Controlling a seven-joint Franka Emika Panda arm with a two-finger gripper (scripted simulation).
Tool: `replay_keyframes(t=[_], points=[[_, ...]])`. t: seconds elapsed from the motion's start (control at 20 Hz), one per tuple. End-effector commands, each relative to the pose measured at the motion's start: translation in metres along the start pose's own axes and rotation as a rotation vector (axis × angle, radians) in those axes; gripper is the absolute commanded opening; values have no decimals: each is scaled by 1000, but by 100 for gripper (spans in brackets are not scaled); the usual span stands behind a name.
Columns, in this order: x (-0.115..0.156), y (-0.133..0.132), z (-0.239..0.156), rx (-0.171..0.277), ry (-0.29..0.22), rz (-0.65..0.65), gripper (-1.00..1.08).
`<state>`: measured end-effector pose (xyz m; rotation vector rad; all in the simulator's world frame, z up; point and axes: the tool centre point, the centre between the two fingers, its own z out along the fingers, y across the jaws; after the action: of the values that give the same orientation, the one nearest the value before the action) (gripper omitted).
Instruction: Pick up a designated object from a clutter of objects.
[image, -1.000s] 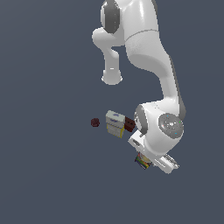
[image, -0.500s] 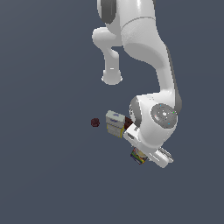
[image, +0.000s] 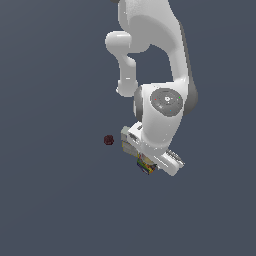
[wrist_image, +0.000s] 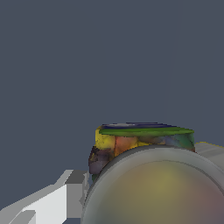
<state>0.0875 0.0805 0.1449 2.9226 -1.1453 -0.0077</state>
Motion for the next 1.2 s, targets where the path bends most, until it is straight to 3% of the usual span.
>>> replay_keyframes(t=[0.0,1.15], points=[[5,19,-21,4,3,1,-100],[48,220,-221,7,0,1,-100]])
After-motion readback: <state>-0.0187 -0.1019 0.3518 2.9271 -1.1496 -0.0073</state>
